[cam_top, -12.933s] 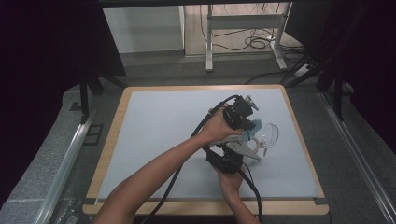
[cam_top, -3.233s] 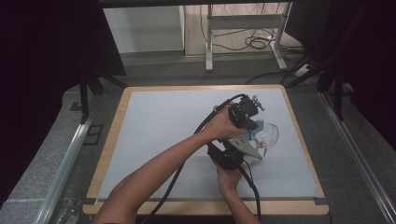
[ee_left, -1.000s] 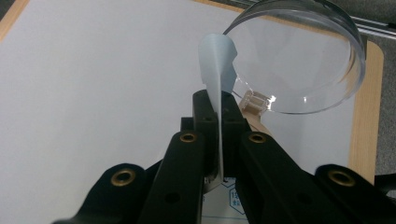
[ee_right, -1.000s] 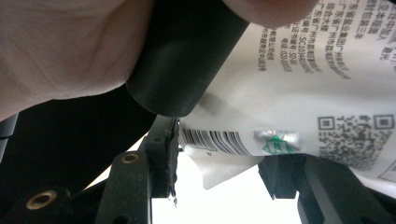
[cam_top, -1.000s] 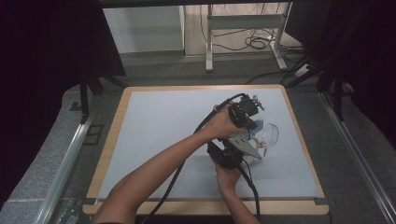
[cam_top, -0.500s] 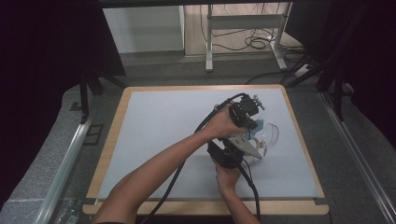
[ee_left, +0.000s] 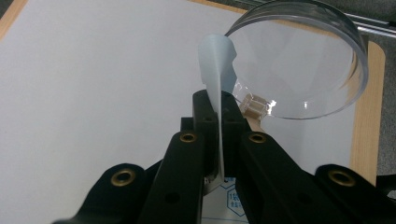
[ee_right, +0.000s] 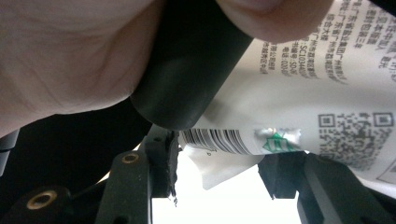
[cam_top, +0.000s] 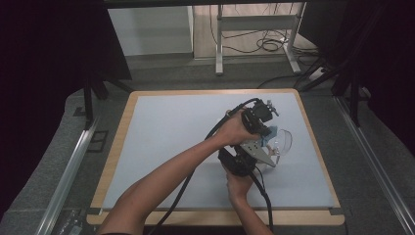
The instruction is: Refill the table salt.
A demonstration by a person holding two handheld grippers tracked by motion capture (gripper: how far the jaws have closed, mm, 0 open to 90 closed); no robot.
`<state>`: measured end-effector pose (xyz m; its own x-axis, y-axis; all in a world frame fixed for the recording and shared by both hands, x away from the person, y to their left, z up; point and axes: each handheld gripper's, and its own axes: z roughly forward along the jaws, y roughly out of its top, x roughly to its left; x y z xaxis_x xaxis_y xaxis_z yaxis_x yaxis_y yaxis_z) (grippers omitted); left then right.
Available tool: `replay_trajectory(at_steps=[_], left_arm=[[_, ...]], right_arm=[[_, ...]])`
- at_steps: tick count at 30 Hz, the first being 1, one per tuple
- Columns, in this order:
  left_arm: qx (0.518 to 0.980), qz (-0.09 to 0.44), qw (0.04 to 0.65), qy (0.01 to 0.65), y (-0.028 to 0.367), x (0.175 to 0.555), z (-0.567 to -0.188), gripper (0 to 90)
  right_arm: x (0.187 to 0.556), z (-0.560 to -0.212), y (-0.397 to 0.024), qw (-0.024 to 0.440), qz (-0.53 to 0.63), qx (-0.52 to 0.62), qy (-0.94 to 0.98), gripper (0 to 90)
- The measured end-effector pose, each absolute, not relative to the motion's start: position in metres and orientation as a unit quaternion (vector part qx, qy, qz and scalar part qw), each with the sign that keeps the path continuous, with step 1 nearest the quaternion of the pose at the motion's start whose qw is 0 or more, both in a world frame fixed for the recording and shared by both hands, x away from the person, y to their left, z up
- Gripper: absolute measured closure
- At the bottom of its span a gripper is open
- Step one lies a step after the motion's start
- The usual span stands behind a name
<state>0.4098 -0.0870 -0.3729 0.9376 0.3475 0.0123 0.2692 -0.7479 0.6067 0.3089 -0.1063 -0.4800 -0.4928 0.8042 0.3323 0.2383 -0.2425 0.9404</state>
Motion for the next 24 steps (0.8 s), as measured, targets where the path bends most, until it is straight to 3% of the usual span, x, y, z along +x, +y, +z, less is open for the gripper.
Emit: replay_trajectory(at_steps=[24], left_arm=[[0.932, 0.060, 0.315, 0.168, -0.0868, 0.4097, -0.3728, 89.8]], right_arm=[[0.3085, -0.4821, -0.1071, 0.220, 0.645, 0.450, 0.578, 54.3]])
